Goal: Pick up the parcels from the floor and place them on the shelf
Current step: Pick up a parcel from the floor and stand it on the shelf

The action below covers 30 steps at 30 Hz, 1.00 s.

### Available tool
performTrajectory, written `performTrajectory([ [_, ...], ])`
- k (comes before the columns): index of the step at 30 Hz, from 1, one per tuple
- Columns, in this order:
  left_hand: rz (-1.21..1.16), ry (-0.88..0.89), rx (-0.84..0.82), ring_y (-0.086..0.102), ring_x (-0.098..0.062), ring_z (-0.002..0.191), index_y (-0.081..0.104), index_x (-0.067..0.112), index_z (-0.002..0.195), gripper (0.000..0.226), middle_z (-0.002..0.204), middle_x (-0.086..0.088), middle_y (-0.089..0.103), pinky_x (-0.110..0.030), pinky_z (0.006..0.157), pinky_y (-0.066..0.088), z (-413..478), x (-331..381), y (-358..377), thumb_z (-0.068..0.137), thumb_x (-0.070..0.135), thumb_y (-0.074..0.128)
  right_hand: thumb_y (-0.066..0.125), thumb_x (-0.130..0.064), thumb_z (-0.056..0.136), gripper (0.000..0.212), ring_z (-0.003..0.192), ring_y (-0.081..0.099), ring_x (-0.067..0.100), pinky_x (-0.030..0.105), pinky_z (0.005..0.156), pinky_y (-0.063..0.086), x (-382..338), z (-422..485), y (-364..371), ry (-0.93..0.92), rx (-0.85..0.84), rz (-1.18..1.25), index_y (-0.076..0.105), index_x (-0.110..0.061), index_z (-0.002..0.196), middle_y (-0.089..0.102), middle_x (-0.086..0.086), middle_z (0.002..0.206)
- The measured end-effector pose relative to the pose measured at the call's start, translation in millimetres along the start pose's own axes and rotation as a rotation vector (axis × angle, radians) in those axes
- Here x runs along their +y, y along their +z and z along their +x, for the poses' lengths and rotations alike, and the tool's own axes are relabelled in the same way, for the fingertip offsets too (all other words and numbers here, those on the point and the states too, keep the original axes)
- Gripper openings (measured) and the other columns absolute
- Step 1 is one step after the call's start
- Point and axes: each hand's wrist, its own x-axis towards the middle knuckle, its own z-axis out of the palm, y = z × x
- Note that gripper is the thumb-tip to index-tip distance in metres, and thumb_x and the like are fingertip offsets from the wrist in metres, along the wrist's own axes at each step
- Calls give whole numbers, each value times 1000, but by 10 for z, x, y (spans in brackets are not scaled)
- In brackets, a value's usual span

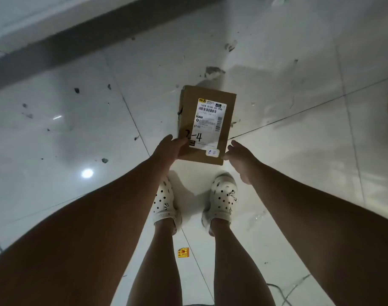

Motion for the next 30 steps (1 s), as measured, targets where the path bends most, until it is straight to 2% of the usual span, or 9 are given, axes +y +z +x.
performTrajectory([
  [4, -156, -15, -13, 38, -27, 139, 38, 11, 145, 57, 150, -9, 43, -36, 98, 30, -56, 20, -19, 99, 45, 39, 51, -16, 94, 36, 122, 49, 26, 34, 93, 34, 13, -38, -35, -29, 56, 172, 52, -9, 129, 54, 12, 122],
  [7, -192, -7, 23, 55, -23, 121, 50, 13, 137, 60, 130, -5, 60, -30, 87, 34, -291, 103, -65, 96, 54, 38, 49, -34, 96, 28, 99, 58, 18, 31, 84, 38, 24, -215, 2, -21, 43, 359, 61, -12, 110, 62, 0, 105],
  [11, -345, 18, -152, 64, -13, 83, 56, 26, 122, 39, 105, 3, 67, -22, 63, 53, -710, 245, -146, 98, 51, 37, 68, -54, 72, 71, 109, 65, 34, 40, 82, 54, -2, -588, -24, -74, -39, 486, 51, -17, 130, 66, 11, 123],
  [13, -365, -11, -223, 61, -22, 91, 48, 30, 131, 36, 108, -3, 63, -29, 72, 55, -954, 342, -193, 98, 43, 44, 78, -51, 61, 88, 114, 63, 40, 46, 83, 56, -61, -812, -118, -87, -101, 513, 45, -19, 136, 62, 16, 129],
  [18, -369, -8, -292, 52, -34, 120, 41, 31, 136, 48, 129, -11, 55, -48, 99, 44, -1580, 650, -356, 91, 40, 55, 67, -46, 74, 59, 106, 65, 30, 35, 78, 53, -324, -1461, -367, -67, -117, 445, 57, -24, 128, 67, 11, 124],
  [22, -346, 74, -276, 54, -28, 108, 56, 26, 104, 18, 106, -6, 60, -41, 93, 42, -2150, 981, -607, 94, 39, 48, 67, -42, 78, 52, 109, 62, 34, 40, 73, 52, -601, -2098, -548, -60, -209, 377, 57, -25, 127, 64, 11, 124],
  [24, -344, 122, -284, 56, -25, 98, 57, 27, 95, 16, 100, -5, 60, -38, 85, 43, -2484, 1140, -757, 95, 40, 47, 69, -42, 76, 55, 112, 61, 31, 41, 86, 51, -746, -2442, -616, -88, -224, 373, 56, -26, 127, 63, 9, 119],
  [27, -372, 217, -297, 59, -24, 94, 59, 28, 100, 17, 103, -6, 62, -36, 78, 48, -2990, 1323, -942, 94, 40, 49, 71, -42, 75, 54, 106, 60, 24, 35, 97, 45, -1011, -2987, -663, -180, -235, 339, 57, -28, 126, 62, 7, 114],
  [30, -409, 367, -300, 60, -25, 98, 56, 31, 119, 26, 107, -6, 62, -37, 79, 50, -3656, 1512, -1120, 96, 37, 47, 68, -42, 79, 47, 97, 60, 20, 28, 82, 46, -1221, -3693, -699, -321, -260, 318, 57, -31, 124, 63, 4, 109],
])
